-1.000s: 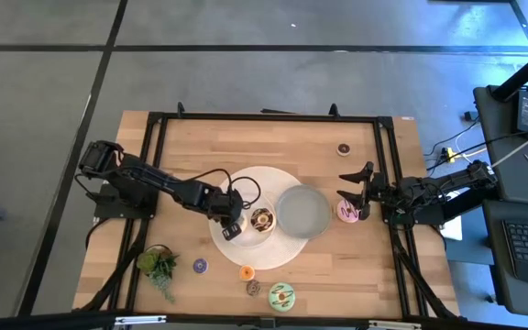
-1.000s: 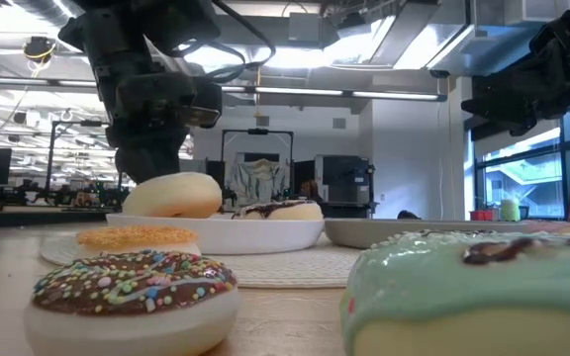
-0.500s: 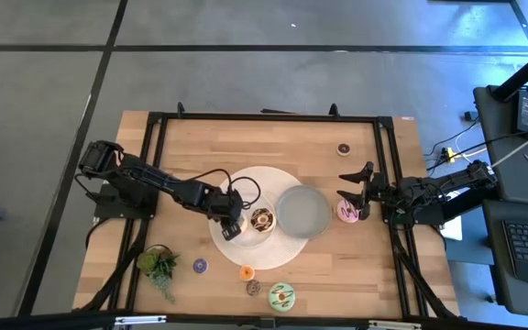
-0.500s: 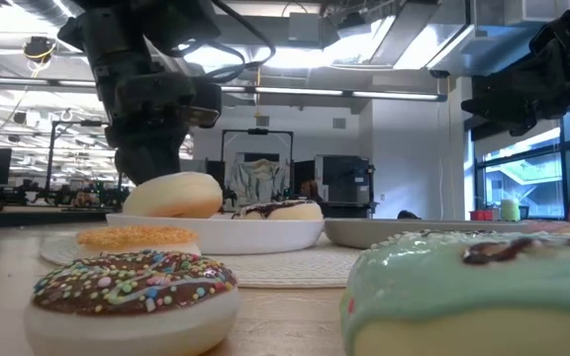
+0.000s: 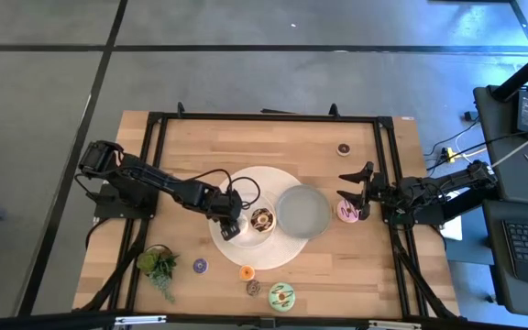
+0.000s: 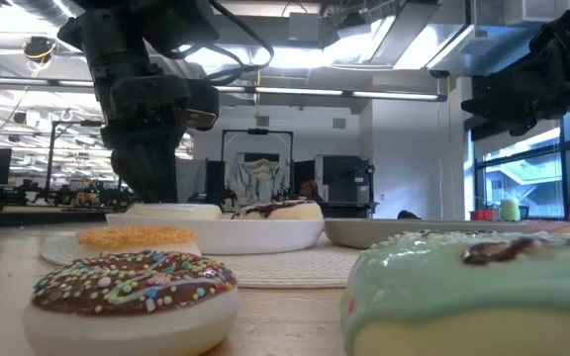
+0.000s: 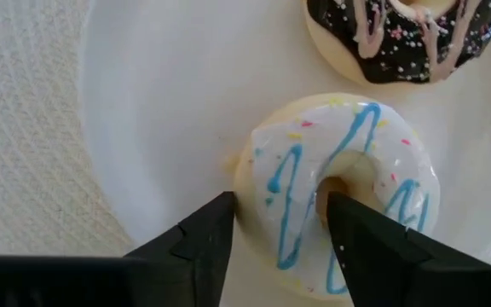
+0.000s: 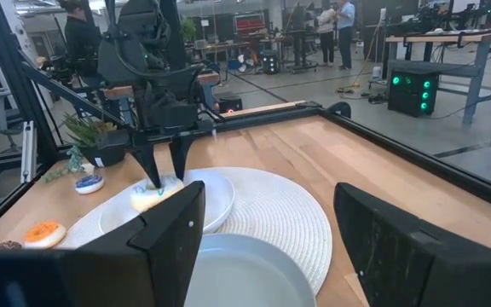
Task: Pick & Place donuts
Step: Put the big white donut on the white plate, then put the small black donut on the gray plate
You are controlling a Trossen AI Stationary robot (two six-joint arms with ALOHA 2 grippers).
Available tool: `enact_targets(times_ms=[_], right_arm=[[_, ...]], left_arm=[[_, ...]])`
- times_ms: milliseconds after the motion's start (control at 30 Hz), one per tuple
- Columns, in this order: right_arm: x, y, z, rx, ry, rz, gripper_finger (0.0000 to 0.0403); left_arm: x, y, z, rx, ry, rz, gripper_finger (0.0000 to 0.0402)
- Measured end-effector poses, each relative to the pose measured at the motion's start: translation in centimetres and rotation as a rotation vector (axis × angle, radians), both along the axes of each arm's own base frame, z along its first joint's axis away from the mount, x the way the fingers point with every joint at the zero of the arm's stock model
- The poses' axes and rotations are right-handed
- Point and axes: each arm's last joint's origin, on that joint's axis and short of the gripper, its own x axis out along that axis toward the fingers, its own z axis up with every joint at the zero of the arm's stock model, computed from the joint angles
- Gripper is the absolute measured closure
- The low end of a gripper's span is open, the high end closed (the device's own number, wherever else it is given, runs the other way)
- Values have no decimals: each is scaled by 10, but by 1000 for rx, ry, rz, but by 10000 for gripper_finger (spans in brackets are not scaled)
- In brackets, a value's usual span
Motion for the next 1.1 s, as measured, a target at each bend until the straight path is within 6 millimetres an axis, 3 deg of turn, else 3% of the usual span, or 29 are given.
enact_targets(times_ms=[267, 533, 733, 867, 1100], right_arm=[[0, 0, 0, -1, 0, 0, 142], [0, -2, 0, 0, -2, -59, 142], [-2, -5, 0, -70, 19, -172, 142], [-4, -12, 0, 17, -12, -387, 142], [-7, -25, 7, -106, 34, -602, 142]], left_arm=[[-2, 4, 6, 10, -12, -2, 211], [-16, 16, 33, 51, -59, 10, 210], [-21, 26, 62, 364, -223, 63, 212], [-17, 43, 80, 514, -345, 178, 210], [-12, 87, 87, 476, -400, 201, 211]])
